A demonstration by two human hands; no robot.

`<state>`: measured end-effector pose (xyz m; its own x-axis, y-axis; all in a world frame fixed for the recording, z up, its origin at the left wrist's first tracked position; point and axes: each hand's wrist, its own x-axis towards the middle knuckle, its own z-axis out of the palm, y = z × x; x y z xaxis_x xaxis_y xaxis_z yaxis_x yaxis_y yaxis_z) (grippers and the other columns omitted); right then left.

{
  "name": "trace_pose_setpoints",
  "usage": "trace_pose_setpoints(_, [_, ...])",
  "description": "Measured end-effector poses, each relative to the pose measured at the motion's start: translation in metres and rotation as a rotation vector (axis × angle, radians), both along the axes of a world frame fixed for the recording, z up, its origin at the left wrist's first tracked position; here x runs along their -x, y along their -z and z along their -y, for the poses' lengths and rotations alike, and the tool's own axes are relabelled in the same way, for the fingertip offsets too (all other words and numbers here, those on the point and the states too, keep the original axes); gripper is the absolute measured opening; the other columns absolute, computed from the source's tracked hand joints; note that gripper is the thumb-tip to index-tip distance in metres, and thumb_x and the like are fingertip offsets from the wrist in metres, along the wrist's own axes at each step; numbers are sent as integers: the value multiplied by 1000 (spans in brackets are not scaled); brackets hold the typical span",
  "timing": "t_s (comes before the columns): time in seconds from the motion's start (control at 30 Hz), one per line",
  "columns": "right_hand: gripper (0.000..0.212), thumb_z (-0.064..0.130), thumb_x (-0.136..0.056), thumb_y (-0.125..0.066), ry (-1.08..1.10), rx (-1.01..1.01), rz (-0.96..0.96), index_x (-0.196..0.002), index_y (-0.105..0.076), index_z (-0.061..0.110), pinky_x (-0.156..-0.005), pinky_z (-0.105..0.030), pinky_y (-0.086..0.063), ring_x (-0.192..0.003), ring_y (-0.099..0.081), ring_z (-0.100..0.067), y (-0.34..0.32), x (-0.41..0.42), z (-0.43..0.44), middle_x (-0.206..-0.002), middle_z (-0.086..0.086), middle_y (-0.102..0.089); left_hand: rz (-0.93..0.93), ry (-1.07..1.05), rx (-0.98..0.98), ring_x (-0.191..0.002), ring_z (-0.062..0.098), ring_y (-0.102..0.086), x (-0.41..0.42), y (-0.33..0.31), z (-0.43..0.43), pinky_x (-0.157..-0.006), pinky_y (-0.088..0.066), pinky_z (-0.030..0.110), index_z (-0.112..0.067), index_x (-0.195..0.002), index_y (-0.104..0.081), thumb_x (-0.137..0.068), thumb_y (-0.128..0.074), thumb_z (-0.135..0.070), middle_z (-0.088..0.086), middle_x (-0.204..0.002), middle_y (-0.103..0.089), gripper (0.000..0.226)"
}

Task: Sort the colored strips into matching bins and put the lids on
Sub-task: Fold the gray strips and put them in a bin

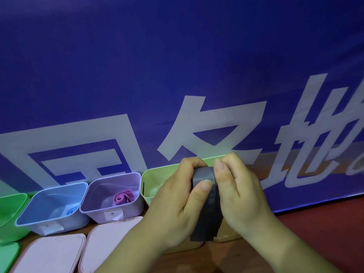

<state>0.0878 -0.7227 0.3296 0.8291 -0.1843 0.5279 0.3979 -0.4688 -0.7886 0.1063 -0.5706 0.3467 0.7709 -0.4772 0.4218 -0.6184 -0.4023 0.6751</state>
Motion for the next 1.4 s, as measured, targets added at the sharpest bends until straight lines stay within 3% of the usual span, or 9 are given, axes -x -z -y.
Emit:
trace_pose_setpoints(0.3, [57,67,-89,-31,-68,-122,-189,-84,-51,14,-69,-51,-50,-76,-60,-26,-3,3,-5,-77,-6,-61,54,-54,21,-99,-4,-52,2,6,2,-77,-42,22,-36,-113,-45,-95,-32,-54,-27,-109,-53,28])
trace_pose_setpoints(0.4, [41,59,-93,-30,-54,-47,-82,-85,-48,23,-65,-44,-49,-73,-57,-18,-4,6,-6,-76,5,-57,56,-60,52,-92,2,-56,2,6,3,-75,-44,27,-35,-112,-46,-96,-33,-52,-21,-105,-57,27])
trace_pose_setpoints(0.5, [29,53,-97,-34,-100,-9,17,-101,-48,28,-64,-33,-52,-80,-63,-16,-1,9,-4,-85,10,-61,19,-57,103,-89,7,-61,2,6,3,-72,-48,32,-34,-113,-47,-96,-32,-54,-17,-101,-60,30])
trace_pose_setpoints(0.73, [35,54,-101,-34,-105,108,219,-120,-45,26,-65,-22,-51,-82,-63,-9,7,9,-2,-103,21,-55,-133,-55,285,-72,17,-60,7,0,8,-63,-51,44,-29,-109,-47,-94,-33,-57,-2,-89,-62,35])
trace_pose_setpoints(0.83, [32,50,-100,-38,-96,64,182,-118,-47,25,-66,-32,-55,-86,-67,-12,6,7,-1,-102,14,-63,-191,-23,278,-71,17,-60,5,-4,6,-63,-52,42,-29,-109,-48,-92,-38,-58,-1,-87,-62,36])
trace_pose_setpoints(0.93, [29,46,-99,-42,-101,3,102,-116,-50,25,-67,-37,-56,-89,-68,-14,6,7,1,-100,9,-67,-254,33,320,-82,12,-62,1,-7,-1,-69,-54,26,-32,-114,-51,-87,-53,-51,-7,-98,-64,33])
trace_pose_setpoints(1.07, [28,47,-97,-41,-70,-31,41,-112,-53,26,-67,-38,-56,-88,-67,-14,5,8,3,-98,10,-66,-245,89,367,-100,24,-65,-3,-6,-7,-83,-58,39,-29,-119,-59,-84,-67,-35,-3,-114,-65,37])
trace_pose_setpoints(1.23, [32,54,-94,-40,-28,-92,-17,-106,-56,29,-69,-42,-56,-89,-67,-16,2,9,3,-95,7,-67,-234,114,431,-97,27,-67,-4,-4,-10,-82,-56,32,-19,-113,-66,-79,-75,-24,3,-109,-69,35])
trace_pose_setpoints(1.4, [43,67,-88,-36,-94,-80,-185,-110,-54,34,-67,-47,-58,-91,-67,-14,-5,9,9,-99,9,-68,-234,82,460,-94,25,-69,-4,-3,-11,-78,-57,29,-22,-109,-70,-77,-76,-27,1,-102,-73,33])
